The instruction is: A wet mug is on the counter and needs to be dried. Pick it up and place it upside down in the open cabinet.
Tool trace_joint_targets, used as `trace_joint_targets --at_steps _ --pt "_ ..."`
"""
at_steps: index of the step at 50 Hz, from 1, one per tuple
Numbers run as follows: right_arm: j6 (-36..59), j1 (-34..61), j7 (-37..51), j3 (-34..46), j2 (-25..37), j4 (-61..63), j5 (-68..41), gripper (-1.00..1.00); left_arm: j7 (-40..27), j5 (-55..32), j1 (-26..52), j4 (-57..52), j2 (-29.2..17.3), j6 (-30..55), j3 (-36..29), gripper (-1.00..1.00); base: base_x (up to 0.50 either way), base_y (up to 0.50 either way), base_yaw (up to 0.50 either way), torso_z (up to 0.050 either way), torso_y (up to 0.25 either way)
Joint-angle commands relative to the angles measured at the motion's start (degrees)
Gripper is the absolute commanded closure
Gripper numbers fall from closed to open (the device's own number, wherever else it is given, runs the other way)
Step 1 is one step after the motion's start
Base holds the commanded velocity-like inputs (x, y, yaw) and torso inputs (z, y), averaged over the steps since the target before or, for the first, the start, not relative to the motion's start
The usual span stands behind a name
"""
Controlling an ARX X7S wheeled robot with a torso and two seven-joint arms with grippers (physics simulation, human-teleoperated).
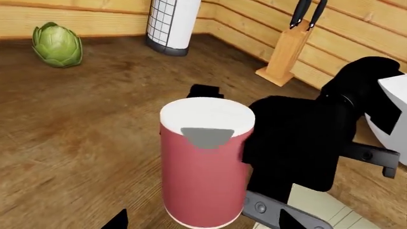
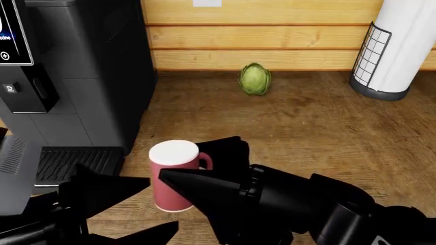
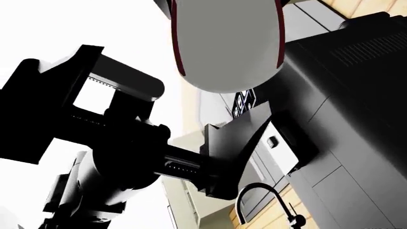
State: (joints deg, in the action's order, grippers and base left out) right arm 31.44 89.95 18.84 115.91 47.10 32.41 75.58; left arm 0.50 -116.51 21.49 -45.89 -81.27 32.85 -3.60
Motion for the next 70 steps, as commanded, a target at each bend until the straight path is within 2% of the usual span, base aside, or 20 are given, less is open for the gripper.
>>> trace_joint_targets --at_steps 1,16,29,30,51,52,61,70 --pt "0.1 -0.2 -0.4 -0.5 -0.3 -0.2 0.9 1.00 -3.5 -1.3 13.7 2.9 6.3 6.7 -9.9 -1.00 0.00 0.00 0.00 0.000 0.000" --pt "0.2 -0.9 0.1 -0.8 -0.6 -0.3 0.8 1.00 -5.5 -0.6 18.9 6.7 11.9 10.8 -14.2 -1.00 0.00 0.00 0.00 0.000 0.000" --pt "0.2 -1.3 0.1 -1.0 -0.6 -0.1 1.0 1.00 -6.8 -0.1 20.5 7.4 13.7 12.1 -15.7 -1.00 0.00 0.00 0.00 0.000 0.000" --pt "0.2 -1.3 0.1 -1.1 -0.6 -0.1 1.1 1.00 -6.9 -0.1 20.6 7.4 13.8 12.1 -15.8 1.00 0.00 0.00 0.00 0.000 0.000" --pt "0.0 -1.4 0.1 -1.8 -0.2 1.4 0.2 1.00 -8.3 1.9 19.1 5.8 13.3 10.1 -14.1 1.00 0.00 0.00 0.00 0.000 0.000" --pt "0.1 -1.5 0.2 -1.9 -0.1 1.5 -0.2 -1.00 -8.3 2.0 19.0 5.7 13.2 10.1 -14.0 1.00 0.00 0.00 0.00 0.000 0.000" --pt "0.4 -1.3 0.3 -2.8 0.8 1.6 -1.8 -1.00 -7.9 2.2 17.7 5.5 12.1 9.3 -13.0 1.00 0.00 0.00 0.00 0.000 0.000" --pt "1.8 0.1 0.9 -5.2 4.1 2.4 -5.7 -1.00 -6.0 2.5 13.1 4.6 8.7 6.6 -9.8 1.00 0.00 0.00 0.00 0.000 0.000"
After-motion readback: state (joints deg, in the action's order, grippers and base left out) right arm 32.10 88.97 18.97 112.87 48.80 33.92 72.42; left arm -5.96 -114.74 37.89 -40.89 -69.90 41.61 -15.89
